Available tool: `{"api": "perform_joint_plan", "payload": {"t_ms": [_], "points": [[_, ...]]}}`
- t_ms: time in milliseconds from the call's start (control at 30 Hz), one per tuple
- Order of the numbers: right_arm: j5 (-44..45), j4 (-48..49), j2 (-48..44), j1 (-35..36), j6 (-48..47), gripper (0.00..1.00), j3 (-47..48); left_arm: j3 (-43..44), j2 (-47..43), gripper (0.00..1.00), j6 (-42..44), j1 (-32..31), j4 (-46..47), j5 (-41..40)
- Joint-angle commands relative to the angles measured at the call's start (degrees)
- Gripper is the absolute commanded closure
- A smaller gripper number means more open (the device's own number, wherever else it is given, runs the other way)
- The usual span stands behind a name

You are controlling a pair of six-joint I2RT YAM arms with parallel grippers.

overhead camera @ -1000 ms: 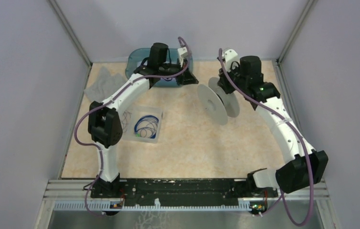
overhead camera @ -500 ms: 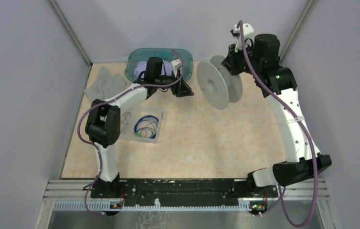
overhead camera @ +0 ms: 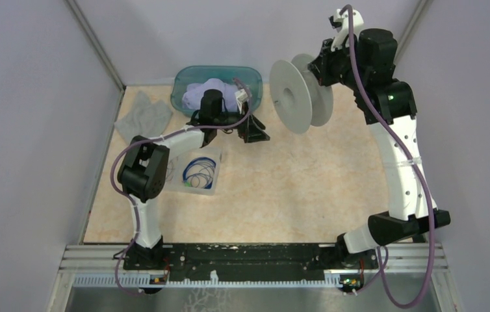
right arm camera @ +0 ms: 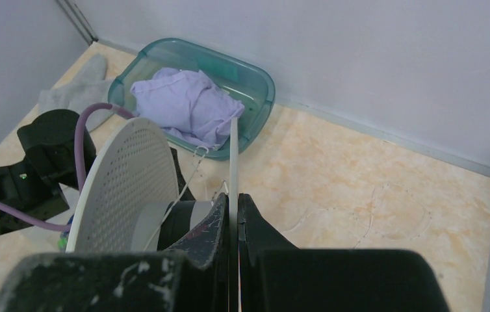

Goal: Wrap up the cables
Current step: Wrap the cable around the cable reel.

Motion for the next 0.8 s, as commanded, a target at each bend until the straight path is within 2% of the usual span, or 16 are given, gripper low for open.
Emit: {"api": "perform_joint_plan", "payload": {"t_ms": [0,133,267,300,400,567,767], "points": [[-0.56,2.94,-0.40,-0.33,2.61,1.00,4.18,2.41,1.31,0.09,0.52,-2.72,5.13,-0.63],[-0.78,2.74,-0.88,-0.33,3.02,1.00,4.23,4.27,4.59,0.13,0.13,-4.01,6.92,-1.17],[-0.76,2.55,-1.42,-0.33,3.10,1.00,4.01,4.46,7.12,0.23,-1.04,-4.14,10.00,-1.14],[-0.76,2.62,-1.58,-0.35,3.13,1.00,3.79,4.48,7.50,0.28,-1.05,-4.11,10.41,-0.97],[0.19,2.72,-1.88,-0.37,2.84,1.00,3.15,4.69,8.69,0.48,-1.79,-4.18,11.14,0.60],[4.74,3.18,-1.37,-0.80,2.05,1.00,3.02,1.52,6.89,0.98,0.49,-4.57,10.21,3.52],[8.68,6.33,0.21,-3.03,3.45,1.00,0.95,2.47,2.66,1.00,18.50,-9.03,-11.76,1.11]]}}
